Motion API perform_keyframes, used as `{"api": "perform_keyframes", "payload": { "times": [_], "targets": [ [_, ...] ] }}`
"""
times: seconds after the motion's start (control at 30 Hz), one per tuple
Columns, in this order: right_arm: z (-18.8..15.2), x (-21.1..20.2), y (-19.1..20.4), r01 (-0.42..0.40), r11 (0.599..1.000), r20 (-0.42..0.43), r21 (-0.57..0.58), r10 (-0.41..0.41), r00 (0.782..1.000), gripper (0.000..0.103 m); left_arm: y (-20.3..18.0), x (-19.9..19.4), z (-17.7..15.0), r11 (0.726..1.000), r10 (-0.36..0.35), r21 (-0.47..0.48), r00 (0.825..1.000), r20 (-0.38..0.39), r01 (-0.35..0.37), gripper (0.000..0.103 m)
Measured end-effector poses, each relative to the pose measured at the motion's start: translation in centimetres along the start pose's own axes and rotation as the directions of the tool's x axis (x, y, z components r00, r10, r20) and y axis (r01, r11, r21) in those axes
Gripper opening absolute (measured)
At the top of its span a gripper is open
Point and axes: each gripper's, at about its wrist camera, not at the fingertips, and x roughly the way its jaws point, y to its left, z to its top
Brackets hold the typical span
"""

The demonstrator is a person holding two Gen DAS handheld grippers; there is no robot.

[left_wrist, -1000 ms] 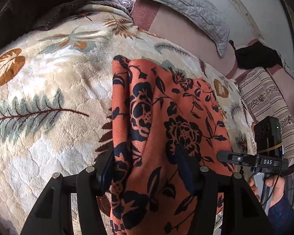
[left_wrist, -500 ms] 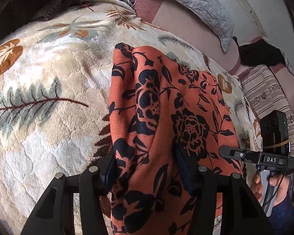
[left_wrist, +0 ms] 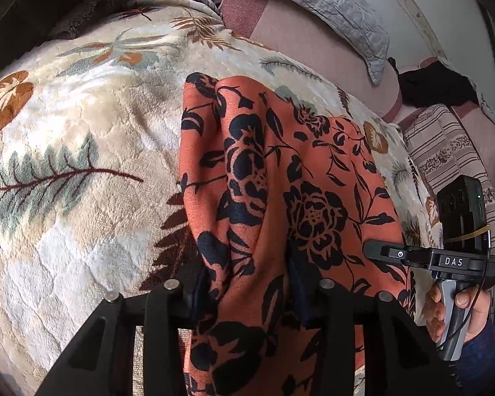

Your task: Fold small clothes

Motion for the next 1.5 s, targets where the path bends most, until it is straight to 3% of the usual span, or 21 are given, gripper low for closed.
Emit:
{"api": "perform_keyframes", "payload": {
  "times": [0.17, 0.3, 0.5, 0.6, 0.67, 0.73, 0.77, 0.8, 0.93, 1.1, 1.13, 1.2, 1.3, 1.5],
  "targets": [
    [0.4, -1.7, 2.1, 0.031, 0.997, 0.02, -0.077, -0.029, 0.999, 0.039, -0.9, -1.0, -0.1, 1.0, 0.014, 0.001, 0.999, 0.037, -0.014, 0.032],
    [1.0, -4.7, 2.5, 0.037, 0.992, 0.063, -0.122, -0.03, 0.998, 0.037, -2.5, -1.9, 0.0, 0.999, -0.037, -0.01, 0.997, 0.074, 0.038, 0.03],
    [2.5, -11.2, 0.2, 0.077, 0.988, 0.148, -0.134, -0.057, 0.987, 0.037, -8.2, -0.9, 1.5, 0.994, -0.111, 0.025, 0.985, 0.129, 0.109, 0.03],
    [3.2, -12.9, -2.7, 0.082, 0.99, 0.185, -0.116, -0.06, 0.981, 0.037, -10.9, 0.9, 2.3, 0.993, -0.111, 0.04, 0.985, 0.135, 0.107, 0.03],
    [3.6, -12.5, -5.6, 0.068, 0.995, 0.188, -0.073, -0.053, 0.981, 0.038, -12.1, 3.4, 2.3, 0.996, -0.074, 0.061, 0.991, 0.108, 0.068, 0.032],
    [3.7, -10.8, -8.6, 0.082, 0.997, 0.145, -0.014, -0.079, 0.986, 0.041, -12.1, 6.7, 2.1, 0.999, -0.034, 0.043, 0.999, 0.017, 0.033, 0.032],
    [3.4, -9.7, -9.9, 0.108, 0.994, 0.116, 0.014, -0.109, 0.987, 0.043, -12.0, 7.7, 1.9, 0.999, -0.024, 0.041, 1.0, -0.007, 0.024, 0.038],
    [3.1, -8.8, -11.1, 0.12, 0.992, 0.092, 0.041, -0.123, 0.988, 0.049, -11.8, 7.7, 1.7, 0.999, -0.027, 0.041, 1.0, 0.01, 0.027, 0.045],
    [2.1, -9.8, -11.9, 0.036, 0.997, 0.163, 0.071, -0.048, 0.985, 0.06, -11.0, 5.7, 1.7, 0.998, -0.047, 0.048, 0.998, 0.04, 0.045, 0.05],
    [2.3, -9.4, -12.0, 0.037, 0.997, 0.155, 0.065, -0.046, 0.987, 0.06, -10.6, 5.4, 1.6, 0.997, -0.037, 0.067, 0.999, 0.026, 0.035, 0.051],
    [2.4, -8.8, -12.0, 0.038, 0.997, 0.137, 0.068, -0.047, 0.99, 0.057, -10.7, 5.7, 1.4, 0.997, -0.025, 0.071, 1.0, 0.018, 0.024, 0.05],
    [2.3, -8.4, -11.9, 0.064, 0.996, 0.134, 0.058, -0.071, 0.988, 0.051, -10.7, 6.1, 1.2, 0.996, -0.043, 0.074, 0.999, 0.007, 0.042, 0.027],
    [2.3, -8.7, -10.8, 0.104, 0.994, 0.146, 0.032, -0.108, 0.983, 0.044, -11.5, 6.0, 1.1, 0.995, -0.019, 0.097, 1.0, 0.017, 0.017, 0.025],
    [2.4, -8.5, -10.4, 0.135, 0.99, 0.14, 0.032, -0.139, 0.98, 0.044, -11.5, 6.1, 1.1, 0.995, -0.017, 0.098, 1.0, 0.019, 0.015, 0.025]
  ]
}}
